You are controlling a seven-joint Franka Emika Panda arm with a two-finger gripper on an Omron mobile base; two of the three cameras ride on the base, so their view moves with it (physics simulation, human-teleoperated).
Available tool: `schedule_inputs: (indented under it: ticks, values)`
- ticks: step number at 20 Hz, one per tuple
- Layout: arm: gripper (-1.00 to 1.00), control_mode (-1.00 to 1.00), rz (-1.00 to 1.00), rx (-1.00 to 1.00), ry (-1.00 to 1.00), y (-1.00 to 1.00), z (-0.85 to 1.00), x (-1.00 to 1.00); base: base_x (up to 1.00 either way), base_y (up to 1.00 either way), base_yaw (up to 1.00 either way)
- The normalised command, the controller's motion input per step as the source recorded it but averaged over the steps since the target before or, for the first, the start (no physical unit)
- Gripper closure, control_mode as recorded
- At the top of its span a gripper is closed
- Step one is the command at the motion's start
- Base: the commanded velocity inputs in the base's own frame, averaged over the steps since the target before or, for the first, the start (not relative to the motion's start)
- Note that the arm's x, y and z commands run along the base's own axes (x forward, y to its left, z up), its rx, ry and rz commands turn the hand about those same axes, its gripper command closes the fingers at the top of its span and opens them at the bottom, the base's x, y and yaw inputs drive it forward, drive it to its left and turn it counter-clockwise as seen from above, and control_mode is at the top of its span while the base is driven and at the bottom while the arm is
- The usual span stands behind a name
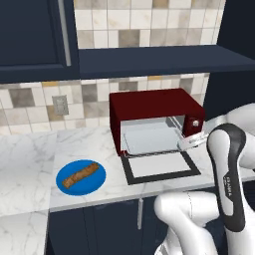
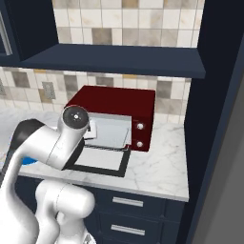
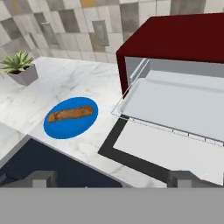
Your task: Pull the toaster oven rack outwards. Pick up the baguette from the plate and place it on the toaster oven rack. Close the toaster oven door fully and set the temperature to the lowest setting.
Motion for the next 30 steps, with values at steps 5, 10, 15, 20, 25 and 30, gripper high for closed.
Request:
schedule_inputs:
  ticks: [5,10,15,20,25,30]
  values:
    - [-1.00,-1.00,-0.16,-0.03,0.14,0.51,0.00,-0.21,0.00,0.00,0.00]
    - [-1.00,-1.00,-0.02,0.00,0.16,0.12,0.00,-0.41,0.00,0.00,0.00]
    - [-1.00,-1.00,-0.08,0.00,0.20,0.49,0.00,-0.42,0.00,0.00,0.00]
    - [-1.00,-1.00,-0.03,0.00,0.07,0.44,-0.02,-0.27,0.00,0.00,0.00]
    - [-1.00,-1.00,0.06,-0.05,-0.04,0.45,-0.09,0.00,0.00,0.00,0.00]
    - [-1.00,-1.00,0.13,-0.19,0.00,0.72,-0.18,0.11,0.00,0.00,0.00]
